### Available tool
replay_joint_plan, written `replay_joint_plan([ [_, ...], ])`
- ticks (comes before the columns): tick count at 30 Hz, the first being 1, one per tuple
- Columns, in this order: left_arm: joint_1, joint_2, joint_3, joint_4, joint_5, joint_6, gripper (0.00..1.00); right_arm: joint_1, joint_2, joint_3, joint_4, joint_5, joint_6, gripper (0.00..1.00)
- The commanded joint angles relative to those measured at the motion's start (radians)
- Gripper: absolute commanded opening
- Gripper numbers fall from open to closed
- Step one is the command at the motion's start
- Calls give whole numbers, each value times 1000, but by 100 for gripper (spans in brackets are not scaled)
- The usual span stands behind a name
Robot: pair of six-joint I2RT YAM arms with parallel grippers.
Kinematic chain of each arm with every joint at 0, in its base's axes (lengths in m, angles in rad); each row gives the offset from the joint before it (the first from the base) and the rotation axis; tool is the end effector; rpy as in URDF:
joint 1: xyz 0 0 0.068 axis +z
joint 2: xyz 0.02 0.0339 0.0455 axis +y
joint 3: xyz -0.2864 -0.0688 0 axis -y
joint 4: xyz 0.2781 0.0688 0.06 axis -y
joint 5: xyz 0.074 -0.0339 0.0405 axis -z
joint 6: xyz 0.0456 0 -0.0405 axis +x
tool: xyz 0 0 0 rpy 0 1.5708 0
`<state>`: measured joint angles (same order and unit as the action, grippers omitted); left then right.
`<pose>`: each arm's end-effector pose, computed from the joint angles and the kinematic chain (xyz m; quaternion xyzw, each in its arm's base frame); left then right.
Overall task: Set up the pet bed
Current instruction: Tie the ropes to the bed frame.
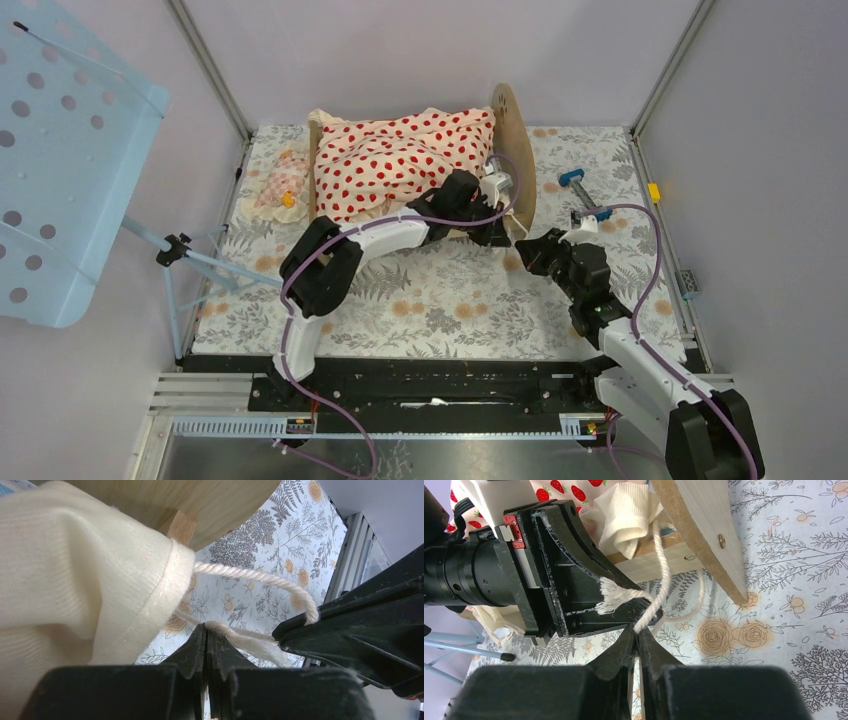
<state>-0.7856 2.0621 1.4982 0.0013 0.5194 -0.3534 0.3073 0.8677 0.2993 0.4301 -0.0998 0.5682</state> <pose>0.3504 -0.3826 0.2075 0.3026 0.8000 -0.4411 0.2719 0.2081 0.0708 0.2164 0.0655 0.7512 0.3120 0.5780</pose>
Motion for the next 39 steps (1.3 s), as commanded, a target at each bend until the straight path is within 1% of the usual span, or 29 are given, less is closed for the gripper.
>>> replay_joint_plan([
  [1, 6, 25, 49, 25, -15, -7, 0, -5, -28, 4, 17, -23, -43, 9],
  [6, 6, 40, 43, 25, -29, -11, 0, -5, -35, 10, 21, -30, -52, 8],
  [21, 3, 97, 90, 7, -43, -33, 0, -4, -90, -1, 79, -62, -96, 8],
  [31, 2, 134, 113, 0, -52, -36, 0, -4, -89, 7, 85, -111, -161, 9],
  [39, 0, 154, 112, -29, -55, -35, 0, -3, -87, 24, 81, -133, -198, 14],
])
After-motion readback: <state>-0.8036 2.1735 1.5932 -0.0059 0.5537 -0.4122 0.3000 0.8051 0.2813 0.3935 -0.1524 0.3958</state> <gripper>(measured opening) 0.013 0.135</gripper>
